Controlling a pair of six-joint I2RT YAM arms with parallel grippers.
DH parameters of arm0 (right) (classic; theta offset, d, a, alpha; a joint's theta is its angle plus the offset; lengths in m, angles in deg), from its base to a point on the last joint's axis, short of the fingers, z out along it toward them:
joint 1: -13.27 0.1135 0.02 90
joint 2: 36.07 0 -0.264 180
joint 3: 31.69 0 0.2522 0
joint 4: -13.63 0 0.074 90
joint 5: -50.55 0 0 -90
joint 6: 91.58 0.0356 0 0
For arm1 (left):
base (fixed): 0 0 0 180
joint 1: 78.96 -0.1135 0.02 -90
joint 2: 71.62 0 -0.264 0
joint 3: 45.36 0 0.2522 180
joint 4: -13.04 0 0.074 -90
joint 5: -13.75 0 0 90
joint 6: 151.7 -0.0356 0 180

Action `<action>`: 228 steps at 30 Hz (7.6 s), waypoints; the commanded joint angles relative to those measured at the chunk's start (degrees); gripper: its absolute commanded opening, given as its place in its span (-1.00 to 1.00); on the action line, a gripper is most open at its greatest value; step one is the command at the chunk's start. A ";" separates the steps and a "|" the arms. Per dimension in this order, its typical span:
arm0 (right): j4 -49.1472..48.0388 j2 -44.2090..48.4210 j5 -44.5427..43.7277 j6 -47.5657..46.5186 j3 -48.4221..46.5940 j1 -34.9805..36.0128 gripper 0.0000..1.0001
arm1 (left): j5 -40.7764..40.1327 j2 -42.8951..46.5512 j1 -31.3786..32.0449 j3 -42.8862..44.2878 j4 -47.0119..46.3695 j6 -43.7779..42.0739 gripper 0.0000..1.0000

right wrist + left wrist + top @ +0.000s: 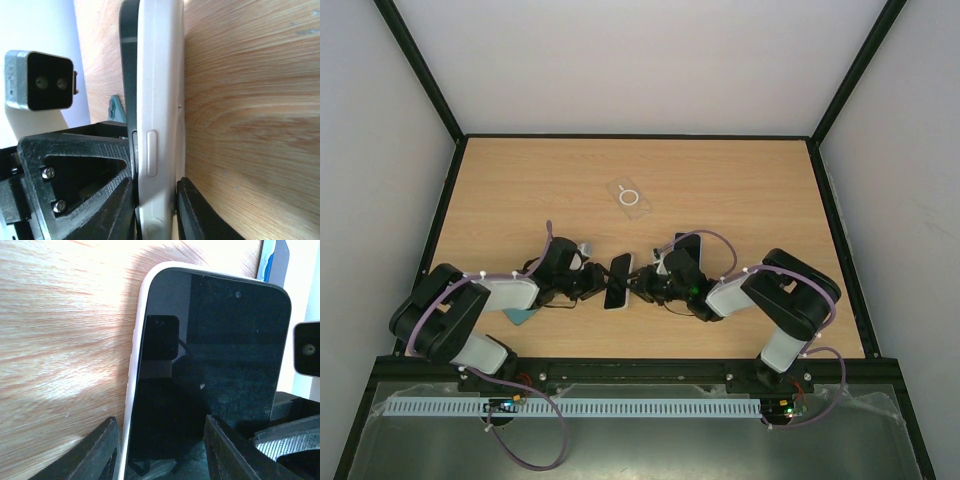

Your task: Put the phone into the phone case

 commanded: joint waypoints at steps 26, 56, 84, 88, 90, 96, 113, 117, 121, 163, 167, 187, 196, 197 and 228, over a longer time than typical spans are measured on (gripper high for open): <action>2.32 31.43 2.28 -13.90 2.45 -0.02 -0.84 | 21.91 25.50 -7.38 -0.29 -4.01 0.28 0.16; -5.81 31.15 5.18 -4.24 10.08 1.97 -0.22 | 21.79 21.40 -5.69 -0.15 -21.76 7.04 -0.95; 26.06 43.24 -8.73 -17.48 -0.39 1.91 0.24 | 30.45 26.84 -4.53 -1.48 -15.29 1.30 -0.95; 28.13 43.93 -9.72 -17.54 -1.85 1.88 0.42 | 32.21 28.90 -2.36 -0.75 -11.98 -0.28 -0.95; 27.57 44.02 -9.59 -16.92 -1.70 1.85 0.46 | 32.33 29.17 -1.06 -0.24 -10.06 -1.52 -0.95; 24.12 43.90 -7.61 -15.38 -1.41 1.87 0.11 | 31.68 29.26 1.78 0.85 -8.07 -3.09 -0.95; 17.84 48.34 -8.19 -9.14 6.31 1.91 -0.12 | 29.59 30.49 1.87 0.62 -6.28 -3.48 -0.95; 16.03 49.74 -8.63 -8.19 7.75 1.89 -0.38 | 28.77 30.41 1.82 0.08 -6.22 -3.20 -0.95; 16.53 51.83 -10.52 -9.30 8.20 1.90 -0.74 | 26.89 29.91 1.86 0.16 -4.00 -3.57 -0.95; 1.03 41.56 0.38 -5.81 11.66 2.48 -0.48 | 13.18 29.13 1.75 6.22 -2.47 0.88 -0.95; 4.31 42.25 -1.16 -7.05 10.99 2.52 -0.74 | 10.62 28.99 1.62 6.57 1.12 -0.30 -0.95; 28.05 33.07 -10.56 -18.03 1.49 -1.45 -0.96 | -2.46 29.87 -8.55 6.58 24.44 -6.81 0.99; 28.10 16.03 -4.40 -20.22 -6.32 -7.58 -0.96 | -8.28 25.86 -18.84 6.11 33.83 -7.96 0.99; 28.11 14.66 -4.43 -20.01 -6.99 -7.92 -0.96 | -9.65 25.56 -20.24 5.98 34.72 -7.33 0.99; 36.86 9.44 -15.82 -21.20 -9.32 -11.53 -0.26 | -26.91 19.18 -40.74 4.11 51.48 4.71 0.99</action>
